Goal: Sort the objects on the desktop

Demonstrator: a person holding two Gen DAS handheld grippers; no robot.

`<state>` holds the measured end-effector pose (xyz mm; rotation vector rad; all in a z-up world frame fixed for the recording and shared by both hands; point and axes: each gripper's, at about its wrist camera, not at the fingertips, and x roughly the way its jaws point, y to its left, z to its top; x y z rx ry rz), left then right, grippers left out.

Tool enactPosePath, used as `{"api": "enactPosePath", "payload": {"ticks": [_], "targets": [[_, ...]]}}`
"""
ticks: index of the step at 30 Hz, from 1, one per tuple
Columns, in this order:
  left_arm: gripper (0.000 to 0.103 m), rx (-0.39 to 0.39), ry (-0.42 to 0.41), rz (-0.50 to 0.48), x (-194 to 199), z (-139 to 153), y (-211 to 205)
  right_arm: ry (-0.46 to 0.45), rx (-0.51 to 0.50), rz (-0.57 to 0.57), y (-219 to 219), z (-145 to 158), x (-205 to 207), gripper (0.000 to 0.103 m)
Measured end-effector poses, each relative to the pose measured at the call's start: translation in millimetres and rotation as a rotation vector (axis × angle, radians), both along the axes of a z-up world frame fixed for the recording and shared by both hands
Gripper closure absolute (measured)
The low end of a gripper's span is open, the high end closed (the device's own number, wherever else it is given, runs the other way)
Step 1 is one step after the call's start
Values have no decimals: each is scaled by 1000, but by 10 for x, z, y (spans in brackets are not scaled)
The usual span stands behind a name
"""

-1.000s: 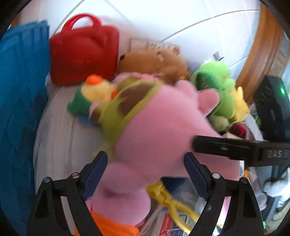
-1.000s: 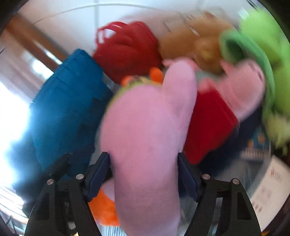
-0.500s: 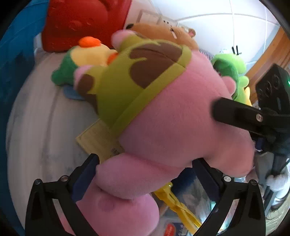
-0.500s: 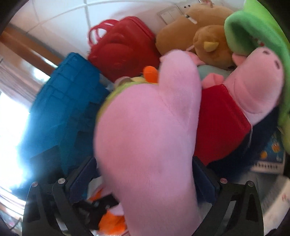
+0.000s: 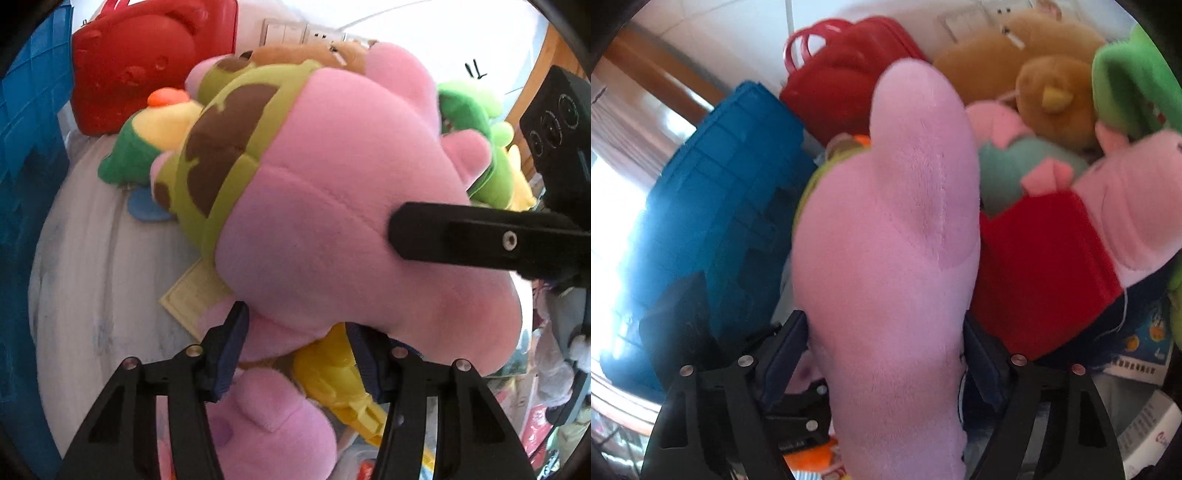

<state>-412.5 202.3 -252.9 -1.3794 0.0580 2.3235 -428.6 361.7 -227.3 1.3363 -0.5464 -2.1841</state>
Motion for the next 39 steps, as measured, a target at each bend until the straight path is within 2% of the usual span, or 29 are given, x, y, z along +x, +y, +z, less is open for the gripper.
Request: {"api": "enactPosePath", "payload": {"ticks": [1, 2, 4, 9, 12, 14, 15, 17, 21, 27, 29, 33, 37, 39], "targets": [[41, -17, 12, 4, 21, 22, -26, 5, -5, -4, 24, 5, 7, 13], [23, -41, 28, 9, 43, 50, -56, 11, -10, -9, 48, 10, 15, 9], [9, -92, 78, 19, 58, 118, -107, 19, -24, -1, 34, 24, -30, 2], [8, -107, 97, -51, -98, 62, 31, 9, -6, 7, -99, -83, -277, 0], [6, -76, 66, -49, -232, -29, 99, 16, 3, 17, -190, -132, -383, 0], [10, -51, 43, -43, -321, -89, 139, 25, 11, 37, -261, -123, -413, 0], [12, -50, 59, -51, -309, -71, 158, 37, 8, 42, -267, -98, -397, 0], [22, -42, 97, -65, -234, 15, 176, 50, -43, 24, -148, -52, -337, 4], [24, -9, 165, -78, -108, 216, 172, 92, -128, 4, 38, 146, -212, 9], [24, -52, 282, -93, 179, 594, 189, 138, -104, 27, -8, 526, 11, 9], [24, -63, 300, -90, 249, 701, 173, 149, -94, 31, -29, 653, 90, 13], [24, -44, 249, -71, 390, 626, 46, 172, -76, 40, -71, 906, 247, 16], [24, -22, 162, -35, 555, 433, -148, 84, -70, 49, 14, 630, 446, 16], [20, -17, 130, -5, 610, 364, -261, 48, -72, 41, 77, 500, 500, 11]]}}
